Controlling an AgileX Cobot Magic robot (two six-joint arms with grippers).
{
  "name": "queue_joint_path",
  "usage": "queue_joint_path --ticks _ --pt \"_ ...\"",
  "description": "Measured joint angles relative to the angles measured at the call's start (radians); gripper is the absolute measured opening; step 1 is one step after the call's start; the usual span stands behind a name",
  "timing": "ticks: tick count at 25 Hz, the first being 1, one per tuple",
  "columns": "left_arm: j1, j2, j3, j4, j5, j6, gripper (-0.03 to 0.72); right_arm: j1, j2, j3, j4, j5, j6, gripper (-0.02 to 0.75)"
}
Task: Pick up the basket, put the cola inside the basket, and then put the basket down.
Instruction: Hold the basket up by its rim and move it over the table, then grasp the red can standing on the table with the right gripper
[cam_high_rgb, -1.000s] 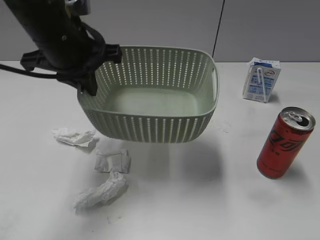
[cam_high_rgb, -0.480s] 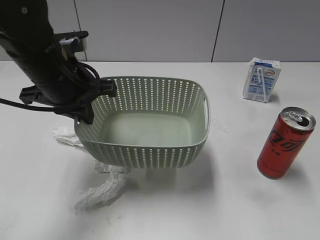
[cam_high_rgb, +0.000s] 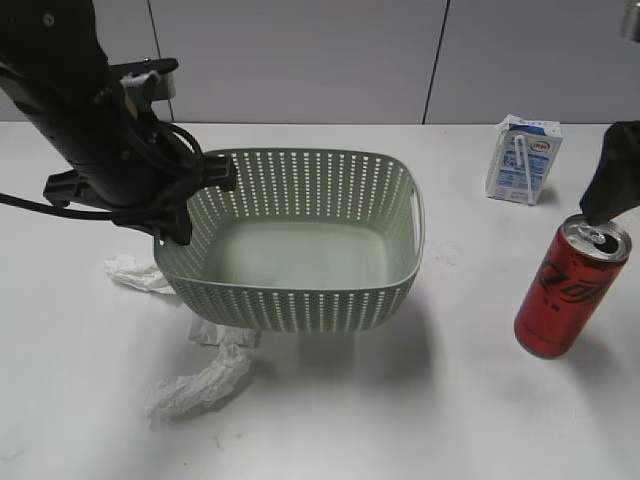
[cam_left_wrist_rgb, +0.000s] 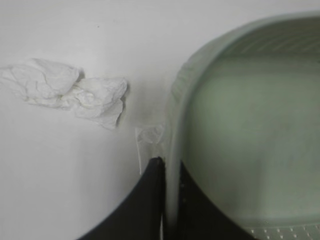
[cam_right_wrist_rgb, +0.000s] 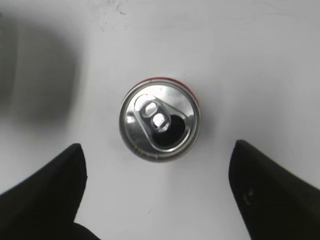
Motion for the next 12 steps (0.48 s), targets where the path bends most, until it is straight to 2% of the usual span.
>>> queue_joint_path --ticks 12 --pt "0.000 0.000 0.000 0.000 -0.004 0.000 -0.003 0.001 0.173 -0.004 -0.032 -0.136 0.063 0.675"
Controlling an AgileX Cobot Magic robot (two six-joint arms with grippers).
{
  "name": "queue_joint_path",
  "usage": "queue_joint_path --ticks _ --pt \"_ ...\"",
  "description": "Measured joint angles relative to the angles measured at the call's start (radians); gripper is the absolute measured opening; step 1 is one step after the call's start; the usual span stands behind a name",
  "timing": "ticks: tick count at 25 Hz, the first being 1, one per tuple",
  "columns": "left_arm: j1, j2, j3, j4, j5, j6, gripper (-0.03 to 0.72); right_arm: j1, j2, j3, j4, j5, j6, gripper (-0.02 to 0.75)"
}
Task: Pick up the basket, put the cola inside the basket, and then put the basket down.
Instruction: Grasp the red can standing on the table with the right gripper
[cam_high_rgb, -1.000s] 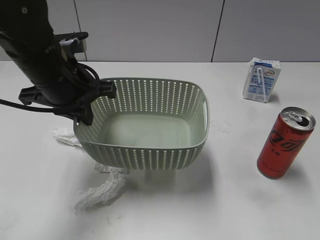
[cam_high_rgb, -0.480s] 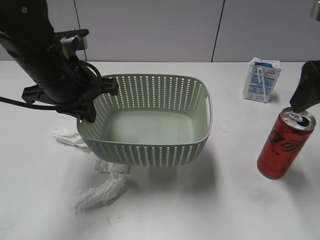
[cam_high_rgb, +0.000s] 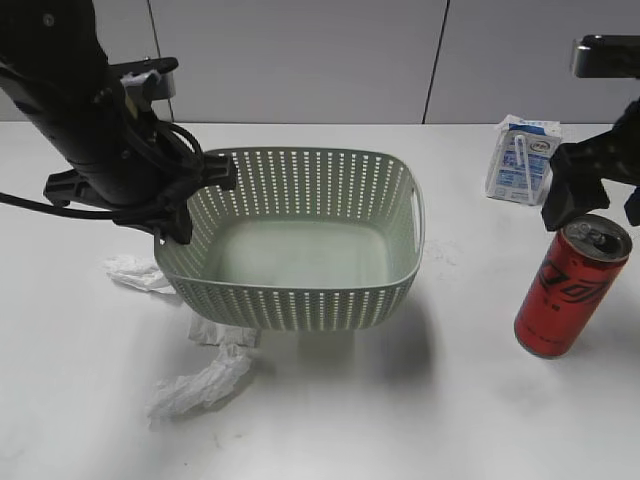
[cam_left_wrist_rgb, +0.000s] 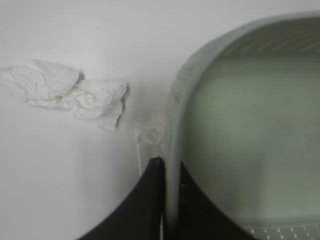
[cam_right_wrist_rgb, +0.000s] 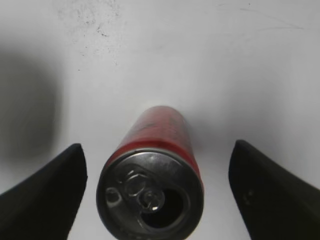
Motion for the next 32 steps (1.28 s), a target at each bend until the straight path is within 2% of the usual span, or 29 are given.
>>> queue_joint_path --ticks 14,20,22,28,32 --pt "0.000 0.000 0.000 0.001 -0.017 0.000 -0.003 0.000 0.129 0.000 0.053 0.048 0.024 0.649" --pt "0.000 0.000 0.000 0.001 -0.018 0.000 -0.003 0.000 0.142 -0.001 0.059 0.059 0.025 0.522" --pt "0.000 0.000 0.000 0.001 -0.018 0.000 -0.003 0.000 0.142 -0.001 0.061 0.066 0.025 0.505" --pt "0.000 0.000 0.000 0.001 -0.018 0.000 -0.003 0.000 0.121 -0.058 0.062 0.177 0.024 0.505" --pt "0.000 0.000 0.000 0.002 -0.023 0.000 -0.003 0.000 0.049 -0.173 0.065 0.266 -0.005 0.505"
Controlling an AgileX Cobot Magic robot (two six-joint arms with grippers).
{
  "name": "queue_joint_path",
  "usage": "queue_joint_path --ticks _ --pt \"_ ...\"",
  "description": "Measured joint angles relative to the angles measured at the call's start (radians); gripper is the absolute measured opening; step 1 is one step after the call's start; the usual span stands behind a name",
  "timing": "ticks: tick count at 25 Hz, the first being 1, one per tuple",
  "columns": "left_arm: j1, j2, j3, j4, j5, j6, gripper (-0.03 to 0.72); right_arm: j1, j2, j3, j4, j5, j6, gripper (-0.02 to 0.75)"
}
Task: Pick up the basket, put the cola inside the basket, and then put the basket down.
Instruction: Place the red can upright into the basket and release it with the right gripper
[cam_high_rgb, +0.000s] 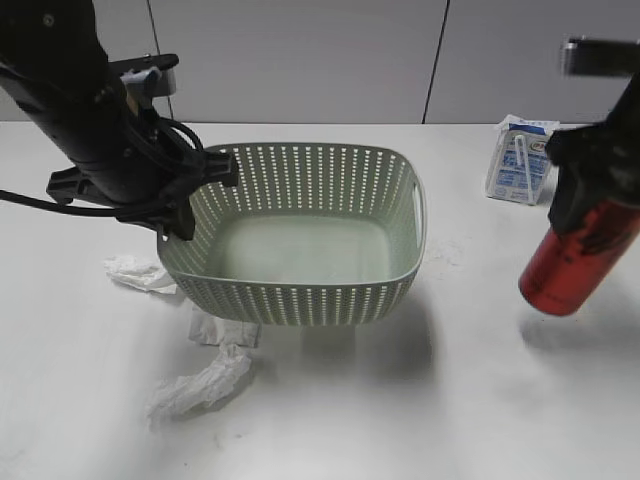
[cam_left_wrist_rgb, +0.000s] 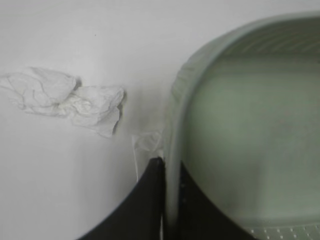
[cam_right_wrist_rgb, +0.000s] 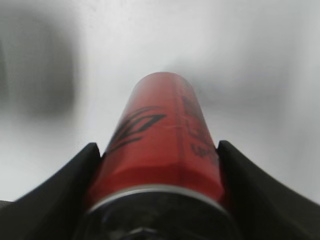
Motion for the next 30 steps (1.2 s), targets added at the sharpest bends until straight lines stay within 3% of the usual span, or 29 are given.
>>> queue_joint_path --ticks 6,12,18,30 --pt "0.000 0.000 0.000 0.033 -0.010 0.000 -0.003 0.077 -0.053 -0.220 0.074 0.032 -0.050 0.505" --pt "0.000 0.009 -0.005 0.038 -0.001 0.000 -0.003 0.300 -0.025 -0.367 0.040 0.035 -0.053 0.505" --pt "0.000 0.062 -0.037 0.018 0.038 0.000 -0.003 0.442 0.105 -0.424 -0.036 0.039 -0.053 0.504" --pt "0.000 0.063 -0.077 -0.006 0.047 0.000 -0.003 0.485 0.340 -0.424 -0.075 0.021 -0.157 0.505"
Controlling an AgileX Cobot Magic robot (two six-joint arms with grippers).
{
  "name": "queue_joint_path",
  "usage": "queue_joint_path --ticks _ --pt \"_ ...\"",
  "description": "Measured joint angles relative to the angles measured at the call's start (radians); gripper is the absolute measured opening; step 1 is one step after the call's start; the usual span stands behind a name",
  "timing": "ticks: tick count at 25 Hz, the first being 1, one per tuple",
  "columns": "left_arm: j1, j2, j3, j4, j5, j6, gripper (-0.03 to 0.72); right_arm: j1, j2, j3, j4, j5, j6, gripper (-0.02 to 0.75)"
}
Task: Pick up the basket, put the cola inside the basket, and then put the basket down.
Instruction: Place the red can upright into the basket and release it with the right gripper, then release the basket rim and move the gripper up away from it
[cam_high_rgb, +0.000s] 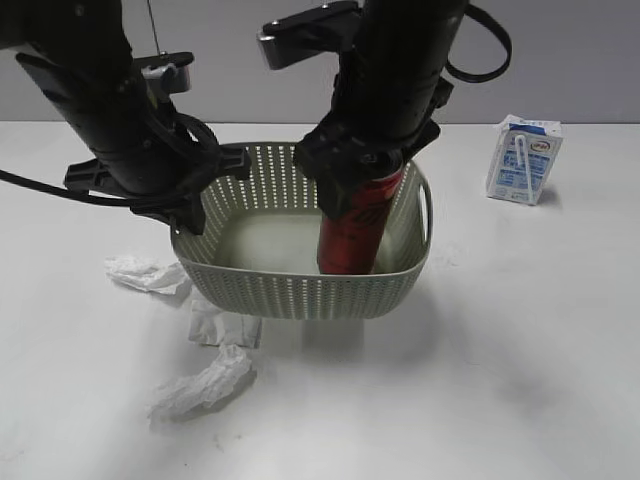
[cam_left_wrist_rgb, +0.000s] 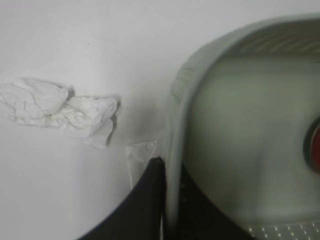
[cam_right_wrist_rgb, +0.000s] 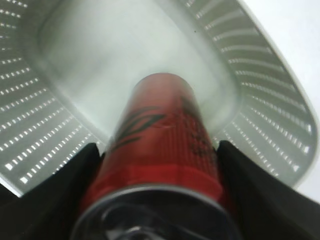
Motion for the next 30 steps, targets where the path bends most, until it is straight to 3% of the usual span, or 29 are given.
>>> queue_joint_path --ticks 5,16,19,24,30 --pt "0.000 0.000 0.000 0.001 0.006 0.000 -0.003 0.000 0.003 -0.016 0.013 -0.005 -0.054 0.645" --pt "0.000 0.000 0.000 0.001 0.014 0.000 -0.003 -0.039 -0.006 -0.196 0.091 0.000 -0.024 0.665" --pt "0.000 0.000 0.000 0.001 0.016 0.000 -0.003 -0.124 -0.023 -0.196 0.094 0.008 -0.020 0.665" --pt "0.004 0.000 -0.001 0.001 0.026 0.000 -0.003 -0.343 -0.079 -0.196 0.145 0.010 -0.018 0.655" --pt "0.058 0.019 -0.064 0.000 0.047 0.000 -0.003 -0.525 -0.198 -0.154 0.147 0.011 -0.017 0.625"
